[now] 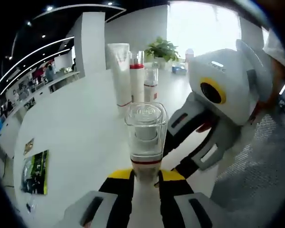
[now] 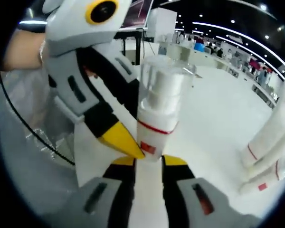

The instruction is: Arrange the skincare products in the storage area until every visible bottle or jar stands upright without overlapping.

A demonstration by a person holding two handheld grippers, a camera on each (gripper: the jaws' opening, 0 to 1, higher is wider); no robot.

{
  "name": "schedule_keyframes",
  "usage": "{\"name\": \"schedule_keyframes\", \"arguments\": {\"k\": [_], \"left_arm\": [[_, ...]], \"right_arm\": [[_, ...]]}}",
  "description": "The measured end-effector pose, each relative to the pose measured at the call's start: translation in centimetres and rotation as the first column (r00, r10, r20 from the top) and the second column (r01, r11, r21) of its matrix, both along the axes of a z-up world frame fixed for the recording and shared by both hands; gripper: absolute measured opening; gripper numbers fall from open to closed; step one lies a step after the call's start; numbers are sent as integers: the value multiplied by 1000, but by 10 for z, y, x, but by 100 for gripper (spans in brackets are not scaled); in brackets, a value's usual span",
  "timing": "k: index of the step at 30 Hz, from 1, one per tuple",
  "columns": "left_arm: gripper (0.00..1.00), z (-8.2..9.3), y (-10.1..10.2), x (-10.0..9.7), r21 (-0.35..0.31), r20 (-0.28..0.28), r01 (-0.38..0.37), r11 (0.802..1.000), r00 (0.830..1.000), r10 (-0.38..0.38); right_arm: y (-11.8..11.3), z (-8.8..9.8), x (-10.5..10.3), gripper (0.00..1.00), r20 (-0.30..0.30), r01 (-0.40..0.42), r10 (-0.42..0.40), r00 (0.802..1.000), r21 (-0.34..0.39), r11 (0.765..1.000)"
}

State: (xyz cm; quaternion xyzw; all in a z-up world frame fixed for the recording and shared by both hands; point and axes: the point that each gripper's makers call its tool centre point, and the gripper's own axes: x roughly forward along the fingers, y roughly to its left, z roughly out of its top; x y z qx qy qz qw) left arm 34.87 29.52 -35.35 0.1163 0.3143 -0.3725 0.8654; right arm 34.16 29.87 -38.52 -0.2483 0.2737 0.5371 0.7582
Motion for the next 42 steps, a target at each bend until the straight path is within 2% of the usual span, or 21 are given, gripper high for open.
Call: {"name": "schedule_keyframes", "arguments": {"k": [12, 13, 14, 15, 17, 19, 20, 22, 23, 29, 34, 38, 42], "left_arm": [[22, 0, 1, 2, 12, 17, 0, 1000, 1000, 0], [22, 0, 1, 2, 14, 17, 0, 1000, 1000, 0], [22, -1, 5, 4, 41, 37, -3, 999, 999, 1], [22, 0, 2, 3, 20, 27, 7, 1000, 1000, -8], [22, -2, 2, 3, 17, 7, -10, 1000, 1000, 9], [24, -1, 3, 5, 19, 21, -16, 1000, 1000, 15], [21, -5, 7, 7, 26, 6, -37, 999, 999, 36], [17, -8, 13, 8, 58, 13, -46, 997, 999, 46], [16, -3, 10, 8, 30, 15, -45, 999, 999, 44], [16, -3, 10, 7, 29, 18, -53, 998, 998, 53], [18, -5, 9, 6, 36, 18, -48, 998, 999, 47], [22, -14, 11, 1, 51, -45, -59, 997, 997, 62], [21, -19, 13, -2, 77, -53, -48, 996, 997, 52]], "right_arm": [[1, -3, 4, 19, -22, 29, -28, 999, 36, 999], [2, -3, 3, 14, -23, 28, -27, 999, 37, 999], [3, -3, 2, 1, -27, 23, -22, 999, 32, 999], [4, -2, 6, 2, -2, 35, -35, 999, 44, 998], [7, -4, 2, 2, -4, 16, -16, 1000, 29, 999], [7, -4, 2, 2, -17, 15, -15, 1000, 19, 1000], [6, -3, 2, 2, -30, 19, -18, 999, 25, 999], [6, -2, 1, 2, -45, 33, -32, 999, 37, 999], [7, -2, 0, 3, -37, 25, -24, 999, 32, 999], [8, -1, 0, 4, -31, 12, -11, 999, 25, 1000], [6, -1, -5, 14, -38, -18, 18, 999, 0, 1000], [-1, 0, -9, 19, -72, -62, 61, 996, -22, 998], [-5, 15, -5, 19, -61, -76, 77, 995, 11, 997]]}}
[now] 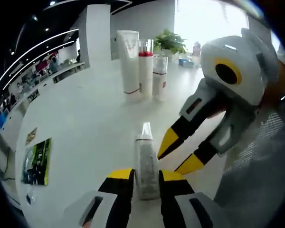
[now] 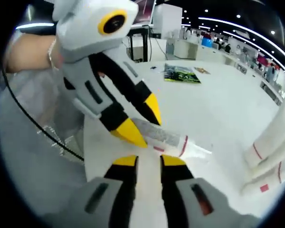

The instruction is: Arrange the skincare products in the storage area until every visible bottle or jar stands upright without overlapping.

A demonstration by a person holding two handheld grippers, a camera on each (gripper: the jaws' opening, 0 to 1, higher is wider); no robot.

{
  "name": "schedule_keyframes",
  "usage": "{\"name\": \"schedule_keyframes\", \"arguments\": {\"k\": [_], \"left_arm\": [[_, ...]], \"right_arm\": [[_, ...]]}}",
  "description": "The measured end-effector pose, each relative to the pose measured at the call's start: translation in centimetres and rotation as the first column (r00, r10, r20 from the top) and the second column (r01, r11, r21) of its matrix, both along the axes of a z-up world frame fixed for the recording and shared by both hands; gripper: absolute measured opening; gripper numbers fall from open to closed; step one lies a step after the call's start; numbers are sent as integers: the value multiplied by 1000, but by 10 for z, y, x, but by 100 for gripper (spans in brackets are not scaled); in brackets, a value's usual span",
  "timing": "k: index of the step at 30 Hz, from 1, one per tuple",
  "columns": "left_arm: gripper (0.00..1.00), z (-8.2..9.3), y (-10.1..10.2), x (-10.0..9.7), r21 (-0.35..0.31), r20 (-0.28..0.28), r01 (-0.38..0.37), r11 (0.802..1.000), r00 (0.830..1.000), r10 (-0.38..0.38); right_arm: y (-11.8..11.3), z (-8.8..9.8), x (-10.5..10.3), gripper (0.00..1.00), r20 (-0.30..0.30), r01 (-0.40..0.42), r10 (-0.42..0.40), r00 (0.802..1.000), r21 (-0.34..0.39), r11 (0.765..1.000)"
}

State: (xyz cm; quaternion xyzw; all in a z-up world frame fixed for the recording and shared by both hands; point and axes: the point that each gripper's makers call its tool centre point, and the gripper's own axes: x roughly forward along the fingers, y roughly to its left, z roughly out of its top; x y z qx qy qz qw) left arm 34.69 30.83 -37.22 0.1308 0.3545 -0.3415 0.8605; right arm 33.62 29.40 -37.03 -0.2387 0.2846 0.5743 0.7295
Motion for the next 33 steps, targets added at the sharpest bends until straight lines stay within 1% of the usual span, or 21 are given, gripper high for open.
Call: {"name": "schedule_keyframes", "arguments": {"k": [3, 5, 7, 8, 10, 12, 13, 14, 16, 19, 20, 21, 22, 23, 24, 25, 26, 29, 30, 32, 33], "left_arm": [[21, -2, 4, -1, 25, -4, 14, 1000, 1000, -14], [21, -2, 5, -3, 17, -19, 26, 1000, 999, -26], [21, -3, 5, -6, 5, -42, 39, 999, 998, -39], [21, -3, 5, -7, 5, -44, 48, 999, 998, -47], [21, -3, 6, -10, 9, -48, 72, 997, 996, -71], [21, -4, 5, -13, 9, -53, 100, 995, 994, -100], [21, -4, 4, -15, 9, -57, 117, 993, 992, -116], [21, -5, 4, -19, 15, -57, 147, 989, 988, -146], [21, -6, 2, -27, 26, -57, 209, 977, 977, -208], [21, -7, 1, -33, 23, -65, 248, 969, 967, -246], [21, -8, 1, -34, 28, -62, 256, 966, 965, -254], [21, -9, 1, -34, 38, -64, 265, 963, 963, -262], [21, -10, 1, -34, 42, -63, 267, 963, 962, -265], [21, -11, 2, -34, 45, -62, 270, 962, 962, -267], [22, -14, 2, -35, 66, -66, 288, 955, 957, -284], [22, -17, 6, -39, 92, -77, 307, 947, 951, -300], [22, -15, 4, -36, 72, -69, 295, 953, 954, -290], [22, -17, 5, -36, 67, -72, 291, 954, 955, -287], [22, -17, 5, -34, 67, -69, 288, 955, 956, -284], [22, -16, 7, -33, 67, -68, 283, 957, 958, -279], [22, -16, 7, -32, 66, -67, 281, 957, 959, -277]], "right_arm": [[-3, 14, 10, 20, 13, 7, -7, 1000, 27, 1000], [-2, 25, 20, 21, 30, 24, -26, 999, 68, 997], [-4, 33, 31, 24, 63, 25, -30, 998, 82, 996], [-6, 32, 34, 26, 80, 16, -22, 997, 77, 997], [-11, 25, 38, 28, 94, -27, 23, 995, 37, 999], [-14, 17, 35, 32, 77, -72, 71, 994, 4, 997], [-17, 8, 30, 32, 58, -113, 115, 992, -25, 993], [-21, 0, 29, 32, 53, -144, 147, 988, -59, 988], [-25, -9, 22, 32, 22, -185, 187, 982, -83, 979], [-29, -19, 13, 29, -9, -235, 236, 972, -112, 965], [-22, -13, 13, 27, 1, -214, 214, 977, -53, 975], [-29, -16, 11, 27, -10, -226, 226, 974, -106, 968], [-27, -15, 9, 25, -7, -230, 231, 973, -101, 968], [-29, -14, 3, 24, -27, -239, 238, 971, -131, 962], [-29, -14, 1, 23, -37, -248, 245, 969, -139, 959], [-28, -11, -4, 23, -26, -263, 262, 965, -137, 955], [-29, -7, -2, 23, -10, -266, 267, 964, -140, 954], [-28, 7, -2, 22, -2, -265, 267, 964, -117, 957], [-25, 17, -1, 22, 13, -270, 272, 962, -98, 958], [-22, 29, -2, 22, 24, -273, 276, 961, -67, 960], [-17, 38, -4, 22, 24, -274, 274, 961, -31, 961]]}}
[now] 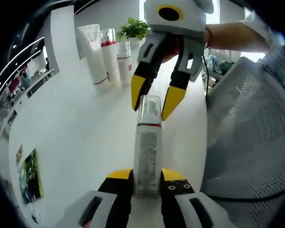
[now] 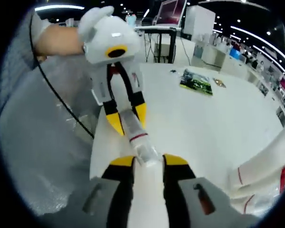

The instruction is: Arrange the skincare products in the storage area until every visible bottle or jar stands upright without overlapping.

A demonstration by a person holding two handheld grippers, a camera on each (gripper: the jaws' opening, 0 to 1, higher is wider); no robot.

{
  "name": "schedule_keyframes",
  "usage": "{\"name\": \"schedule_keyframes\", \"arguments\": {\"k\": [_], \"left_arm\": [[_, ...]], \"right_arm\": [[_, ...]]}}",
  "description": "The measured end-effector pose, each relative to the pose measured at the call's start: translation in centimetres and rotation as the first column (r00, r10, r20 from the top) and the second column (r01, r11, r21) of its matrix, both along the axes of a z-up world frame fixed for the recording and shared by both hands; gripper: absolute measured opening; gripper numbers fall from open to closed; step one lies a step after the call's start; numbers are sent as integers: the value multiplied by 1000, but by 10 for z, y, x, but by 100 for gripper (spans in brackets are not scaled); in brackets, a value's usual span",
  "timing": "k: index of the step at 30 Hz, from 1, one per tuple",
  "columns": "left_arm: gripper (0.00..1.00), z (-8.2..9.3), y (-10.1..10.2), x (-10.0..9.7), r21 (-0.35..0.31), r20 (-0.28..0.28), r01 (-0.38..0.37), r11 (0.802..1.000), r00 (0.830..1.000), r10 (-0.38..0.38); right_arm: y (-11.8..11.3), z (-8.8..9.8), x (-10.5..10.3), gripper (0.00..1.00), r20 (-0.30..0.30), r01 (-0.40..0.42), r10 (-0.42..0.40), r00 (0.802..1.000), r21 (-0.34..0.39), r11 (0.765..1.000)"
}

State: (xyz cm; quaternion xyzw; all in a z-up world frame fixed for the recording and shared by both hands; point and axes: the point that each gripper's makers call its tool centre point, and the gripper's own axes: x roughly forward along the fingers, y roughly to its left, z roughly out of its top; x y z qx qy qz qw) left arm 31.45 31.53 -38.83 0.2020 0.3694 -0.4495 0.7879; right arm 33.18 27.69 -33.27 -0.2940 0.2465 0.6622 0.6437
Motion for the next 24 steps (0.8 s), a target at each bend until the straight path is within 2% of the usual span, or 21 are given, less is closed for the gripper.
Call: {"name": "schedule_keyframes", "arguments": {"k": [1, 2, 4, 6, 7, 8, 11, 12, 14, 17, 19, 20, 22, 24], "left_arm": [[22, 0, 0, 0, 0, 1, -1, 1000, 1000, 1], [22, 0, 0, 2, -6, 0, -9, 1000, 1000, 9], [22, 0, 0, 3, -15, 3, -10, 1000, 1000, 10], [22, 1, -1, 4, -25, 8, -12, 1000, 1000, 12], [22, 1, -2, 5, -34, 10, -16, 999, 1000, 17], [22, 1, -3, 6, -48, 14, -25, 999, 1000, 26], [22, 2, -5, 8, -67, 24, -33, 997, 999, 35], [22, 2, -4, 9, -76, 29, -35, 997, 999, 37], [22, 2, -4, 9, -86, 36, -39, 996, 998, 42], [22, 3, -5, 11, -104, 45, -41, 994, 998, 46], [22, 4, -7, 12, -121, 55, -43, 992, 997, 50], [22, 4, -7, 12, -126, 56, -45, 991, 997, 53], [22, 4, -7, 13, -138, 57, -52, 989, 997, 61], [22, 4, -8, 13, -144, 61, -53, 988, 996, 62]], "right_arm": [[0, 2, 2, 22, -5, 5, -5, 1000, 9, 1000], [8, 15, -1, 22, -6, 3, -2, 1000, 62, 998], [13, 25, -2, 23, -15, 2, 0, 1000, 102, 995], [24, 42, -4, 23, -59, 21, -9, 998, 194, 981], [33, 53, -4, 22, -113, 54, -24, 993, 266, 963], [37, 58, -7, 22, -129, 57, -19, 992, 294, 954], [45, 57, -7, 22, -123, 64, -26, 992, 313, 948], [51, 62, -9, 22, -121, 72, -31, 992, 353, 933], [57, 64, -12, 22, -101, 68, -32, 994, 377, 924], [66, 68, -17, 22, -119, 81, -33, 992, 429, 900], [71, 71, -22, 22, -131, 79, -23, 991, 444, 893], [72, 73, -22, 22, -146, 100, -39, 989, 440, 893], [66, 69, -13, 25, -169, 191, -133, 977, 399, 897], [60, 71, -4, 32, -161, 257, -207, 965, 421, 870]]}}
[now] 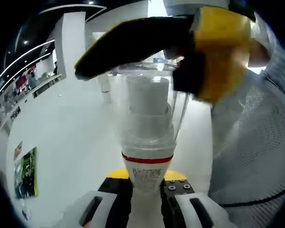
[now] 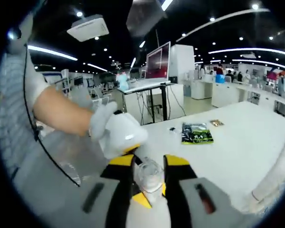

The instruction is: Arrange the skincare products in the storage area until every visible bottle or jar stands upright without overlapping.

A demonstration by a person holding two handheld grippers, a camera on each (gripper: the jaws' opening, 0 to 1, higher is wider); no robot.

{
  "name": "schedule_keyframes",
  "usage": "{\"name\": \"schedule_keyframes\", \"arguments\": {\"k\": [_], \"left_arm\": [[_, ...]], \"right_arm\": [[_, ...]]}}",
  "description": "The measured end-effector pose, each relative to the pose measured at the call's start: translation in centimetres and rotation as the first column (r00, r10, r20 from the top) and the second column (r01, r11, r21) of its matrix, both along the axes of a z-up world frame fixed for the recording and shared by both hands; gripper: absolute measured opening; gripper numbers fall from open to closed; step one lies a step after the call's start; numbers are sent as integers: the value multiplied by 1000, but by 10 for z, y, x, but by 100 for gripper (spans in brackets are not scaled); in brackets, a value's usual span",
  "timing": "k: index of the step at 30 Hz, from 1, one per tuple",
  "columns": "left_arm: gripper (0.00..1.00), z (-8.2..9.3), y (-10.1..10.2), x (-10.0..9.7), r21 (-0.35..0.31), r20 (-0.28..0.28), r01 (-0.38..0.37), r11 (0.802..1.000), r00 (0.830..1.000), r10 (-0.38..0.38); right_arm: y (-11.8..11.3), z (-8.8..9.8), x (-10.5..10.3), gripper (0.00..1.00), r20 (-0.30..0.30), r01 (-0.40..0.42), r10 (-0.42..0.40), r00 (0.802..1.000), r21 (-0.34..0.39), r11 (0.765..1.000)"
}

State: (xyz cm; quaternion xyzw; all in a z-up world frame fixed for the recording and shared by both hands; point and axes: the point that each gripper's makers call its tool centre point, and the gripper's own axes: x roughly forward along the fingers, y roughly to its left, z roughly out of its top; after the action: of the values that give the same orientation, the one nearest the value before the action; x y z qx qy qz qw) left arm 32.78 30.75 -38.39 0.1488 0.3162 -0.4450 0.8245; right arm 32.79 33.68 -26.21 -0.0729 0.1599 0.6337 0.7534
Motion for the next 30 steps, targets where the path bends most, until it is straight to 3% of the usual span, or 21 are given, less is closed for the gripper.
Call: {"name": "schedule_keyframes", "arguments": {"k": [2, 6, 8, 10, 12, 16, 21, 22, 25, 27, 30], "left_arm": [[22, 0, -1, 1, -3, 3, -1, 1000, 1000, 1], [22, 0, -2, 3, -16, 6, -13, 1000, 1000, 13], [22, 0, -2, 4, -19, 8, -16, 1000, 1000, 16], [22, 0, -3, 5, -20, 9, -19, 1000, 1000, 19], [23, 0, -4, 5, -18, 10, -21, 1000, 1000, 21], [23, 0, -4, 5, -17, 7, -25, 1000, 1000, 25], [23, 1, -5, 5, 1, 3, -23, 1000, 1000, 23], [23, 0, -4, 5, 3, -1, -27, 1000, 1000, 27], [23, 0, -3, 7, 24, -21, -51, 998, 998, 52], [24, 0, 1, 6, 60, -36, -66, 996, 997, 68], [29, 4, 2, 7, 42, -30, -78, 996, 996, 79]], "right_arm": [[-5, -2, -3, 35, -1, 14, -14, 1000, 2, 1000], [-12, -39, -12, 34, -10, 37, -38, 999, -139, 990], [-13, -56, -4, 31, 26, 99, -95, 995, -215, 972], [-6, -59, -1, 30, 21, 118, -116, 993, -213, 970], [3, -61, -6, 27, -37, 107, -116, 993, -190, 976], [4, -65, -2, 25, 15, 137, -137, 991, -178, 974], [4, -67, -2, 24, 32, 137, -134, 990, -162, 977], [5, -66, -1, 24, 88, 129, -116, 989, -164, 978], [4, -66, -2, 24, 82, 130, -117, 990, -168, 977], [3, -66, 0, 24, 109, 136, -118, 987, -172, 976], [-3, -66, 8, 24, 115, 165, -146, 983, -181, 970]]}}
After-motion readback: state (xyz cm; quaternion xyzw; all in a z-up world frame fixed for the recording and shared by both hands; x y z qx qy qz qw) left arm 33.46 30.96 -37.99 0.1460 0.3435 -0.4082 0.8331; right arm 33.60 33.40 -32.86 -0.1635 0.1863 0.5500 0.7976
